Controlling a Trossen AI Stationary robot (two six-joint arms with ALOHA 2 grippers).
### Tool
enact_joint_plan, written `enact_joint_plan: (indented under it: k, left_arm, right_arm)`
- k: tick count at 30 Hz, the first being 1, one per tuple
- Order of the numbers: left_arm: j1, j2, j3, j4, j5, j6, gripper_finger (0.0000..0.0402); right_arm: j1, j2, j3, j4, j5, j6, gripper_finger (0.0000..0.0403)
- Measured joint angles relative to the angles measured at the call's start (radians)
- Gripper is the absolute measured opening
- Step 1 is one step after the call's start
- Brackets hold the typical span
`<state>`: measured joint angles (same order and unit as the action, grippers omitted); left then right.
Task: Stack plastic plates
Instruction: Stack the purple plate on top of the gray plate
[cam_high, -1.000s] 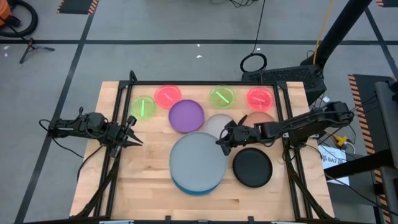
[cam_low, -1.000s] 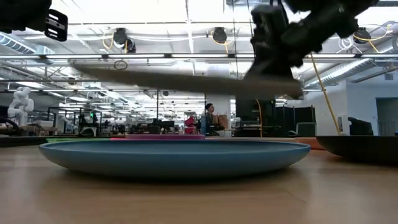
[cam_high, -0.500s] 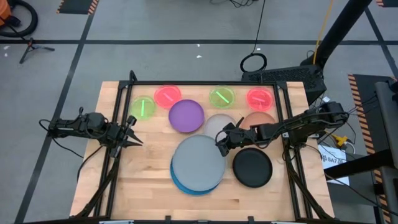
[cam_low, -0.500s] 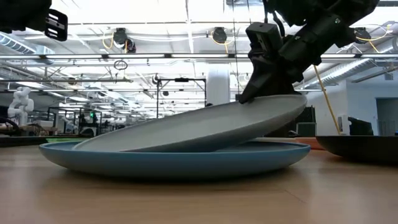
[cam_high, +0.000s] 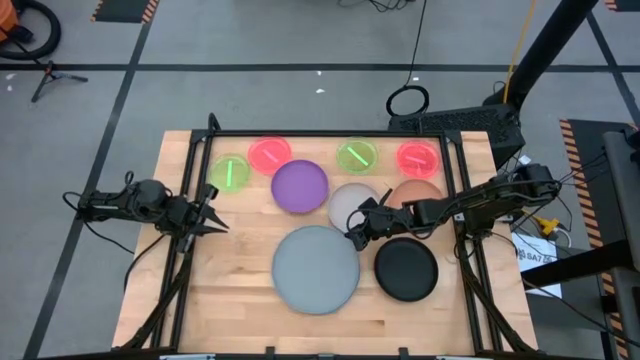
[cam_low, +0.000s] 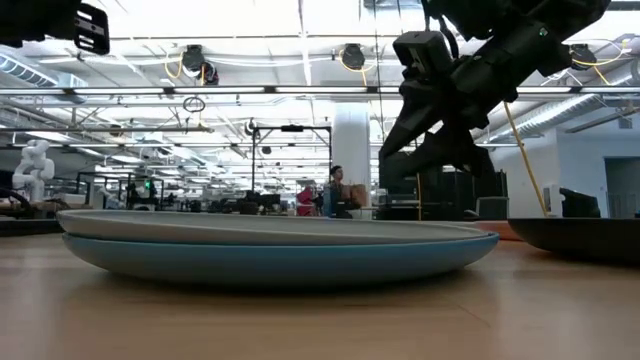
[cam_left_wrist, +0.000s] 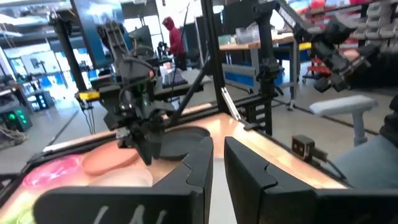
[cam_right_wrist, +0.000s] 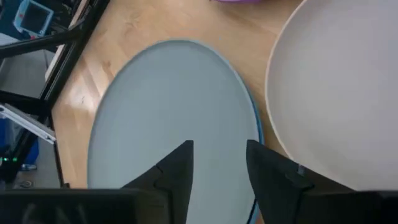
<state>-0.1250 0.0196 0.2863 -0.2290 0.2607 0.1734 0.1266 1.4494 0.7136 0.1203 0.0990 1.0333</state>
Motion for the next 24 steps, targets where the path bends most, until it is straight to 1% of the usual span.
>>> enact_joint_plan:
  k: [6,13,17,19,24]
  left_arm:
    - [0.0,0.0,0.0,0.111,0.0,-0.086,0.0049]
    - [0.0,0.0,0.0,0.213,0.001,-0.108,0.0049]
    - [0.0,0.0,0.0,0.269,0.0,-0.203,0.0049]
    - [0.0,0.0,0.0,0.295,-0.002,-0.197,0.0049]
    - [0.0,0.0,0.0,0.346,-0.008,-0.116,0.0049]
  right_arm:
    - [0.018,-0.004,0.001,0.089,0.0,-0.081,0.014]
    - [0.041,-0.056,0.002,0.09,0.002,-0.141,0.0139]
    - [0.055,-0.083,0.003,0.089,0.003,-0.162,0.0139]
    - [0.062,-0.089,0.003,0.084,0.003,-0.174,0.0139]
    - [0.073,-0.101,0.003,0.05,0.001,-0.232,0.0139]
